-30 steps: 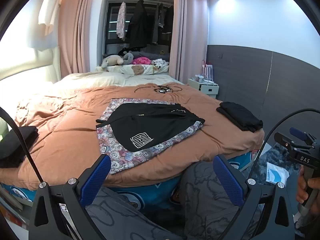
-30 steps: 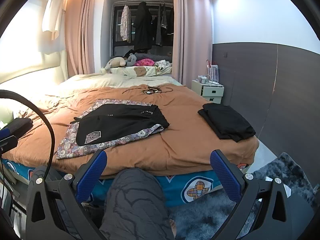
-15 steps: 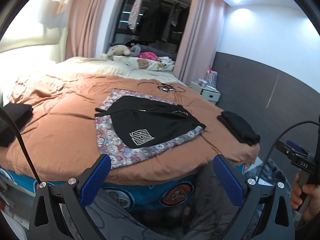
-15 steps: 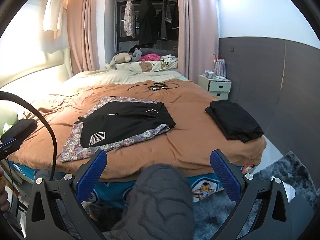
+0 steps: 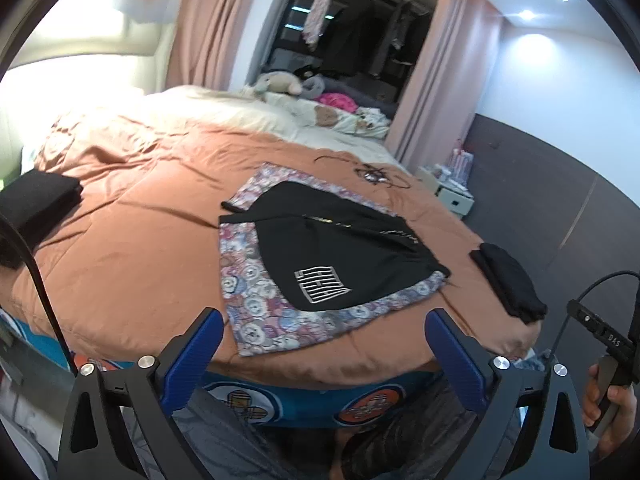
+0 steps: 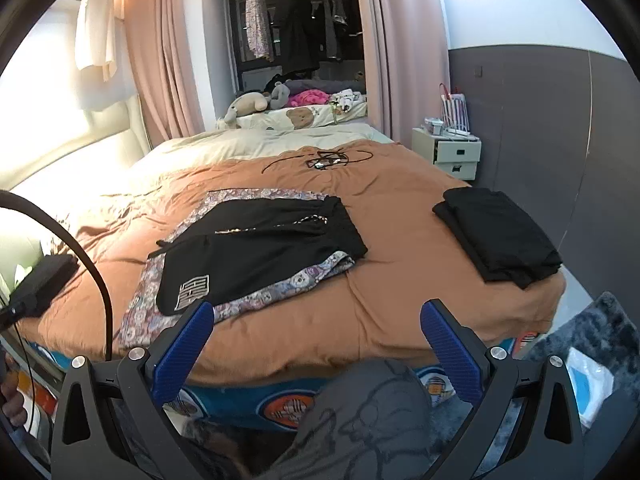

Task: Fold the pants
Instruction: 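Grasp the floral-lined edge with the left gripper while the right grasps the leg opening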

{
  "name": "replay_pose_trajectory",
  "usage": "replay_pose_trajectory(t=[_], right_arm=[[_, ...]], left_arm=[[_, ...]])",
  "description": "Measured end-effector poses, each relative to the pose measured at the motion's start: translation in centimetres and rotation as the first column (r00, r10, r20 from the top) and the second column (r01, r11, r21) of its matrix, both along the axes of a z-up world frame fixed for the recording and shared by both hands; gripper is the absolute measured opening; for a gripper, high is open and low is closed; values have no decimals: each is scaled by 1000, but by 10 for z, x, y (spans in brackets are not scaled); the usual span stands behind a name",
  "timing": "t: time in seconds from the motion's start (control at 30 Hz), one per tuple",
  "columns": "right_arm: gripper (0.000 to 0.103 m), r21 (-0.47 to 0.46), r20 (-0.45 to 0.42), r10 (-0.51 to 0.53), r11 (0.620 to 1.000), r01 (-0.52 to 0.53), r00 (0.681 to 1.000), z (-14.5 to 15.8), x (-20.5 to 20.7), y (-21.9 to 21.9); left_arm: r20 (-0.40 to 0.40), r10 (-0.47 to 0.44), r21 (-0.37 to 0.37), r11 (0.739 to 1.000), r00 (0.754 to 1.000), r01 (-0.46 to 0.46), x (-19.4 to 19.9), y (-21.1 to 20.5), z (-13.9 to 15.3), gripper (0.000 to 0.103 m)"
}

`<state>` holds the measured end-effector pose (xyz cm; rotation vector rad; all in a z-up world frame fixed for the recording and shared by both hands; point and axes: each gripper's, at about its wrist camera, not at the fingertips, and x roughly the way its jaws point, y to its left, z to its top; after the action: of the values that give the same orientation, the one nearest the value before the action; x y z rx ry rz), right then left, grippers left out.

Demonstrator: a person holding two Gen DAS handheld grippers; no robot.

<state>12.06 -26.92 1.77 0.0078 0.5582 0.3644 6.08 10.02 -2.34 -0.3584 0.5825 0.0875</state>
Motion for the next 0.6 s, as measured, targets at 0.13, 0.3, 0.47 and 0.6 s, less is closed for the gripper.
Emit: replay_pose_trajectory(t=[0.13,0.3,0.47,0.6], right_arm=[[103,7,-29,5,1000,-5,1000,-5,24,2],[103,13,-75,-4,1000,5,997,-10,54,4],[103,5,-110,2,1000,-2,994,-14,78,8],[103,13,-149,20,1000,-18,989,-19,96,11]], left_arm=[[-30,28,-51,998,999,-30,17,20,-15,92],[-91,51,-113,992,995,-61,36,36,-36,84],[-142,64,-153,984,988,-86,56,50,-57,78],[-196,67,-191,976,978,-105,72,61,-77,71]])
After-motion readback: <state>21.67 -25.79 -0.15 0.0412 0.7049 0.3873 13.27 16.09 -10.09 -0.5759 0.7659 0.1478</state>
